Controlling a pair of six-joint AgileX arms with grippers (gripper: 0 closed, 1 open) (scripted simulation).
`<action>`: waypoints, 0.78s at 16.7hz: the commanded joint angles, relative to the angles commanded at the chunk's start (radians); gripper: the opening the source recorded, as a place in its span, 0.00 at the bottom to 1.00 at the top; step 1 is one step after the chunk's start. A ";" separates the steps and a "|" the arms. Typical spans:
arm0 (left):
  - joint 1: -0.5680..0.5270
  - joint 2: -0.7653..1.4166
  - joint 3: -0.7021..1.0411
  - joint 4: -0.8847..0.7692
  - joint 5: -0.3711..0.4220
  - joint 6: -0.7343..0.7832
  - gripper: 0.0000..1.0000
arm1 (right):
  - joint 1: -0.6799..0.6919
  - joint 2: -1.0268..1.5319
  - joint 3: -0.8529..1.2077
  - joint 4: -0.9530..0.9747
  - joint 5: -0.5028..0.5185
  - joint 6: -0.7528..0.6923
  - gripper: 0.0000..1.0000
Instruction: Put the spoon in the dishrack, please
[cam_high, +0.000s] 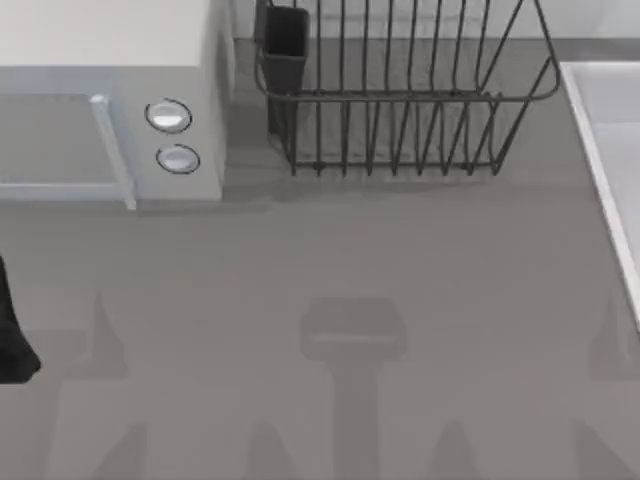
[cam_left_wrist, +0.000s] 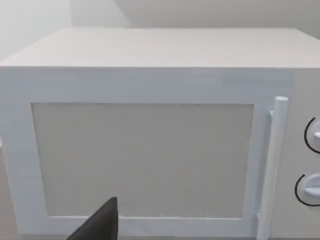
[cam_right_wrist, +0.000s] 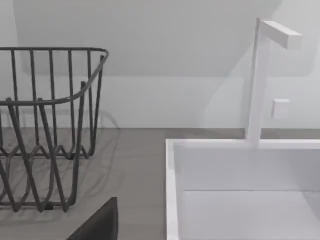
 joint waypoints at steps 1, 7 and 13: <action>0.000 0.000 0.000 0.000 0.000 0.000 1.00 | 0.000 0.000 0.000 0.000 0.000 0.000 1.00; 0.000 0.000 0.000 0.000 0.000 0.000 1.00 | -0.052 0.146 0.103 -0.109 0.002 -0.157 1.00; 0.000 0.000 0.000 0.000 0.000 0.000 1.00 | -0.181 0.551 0.350 -0.412 0.002 -0.668 1.00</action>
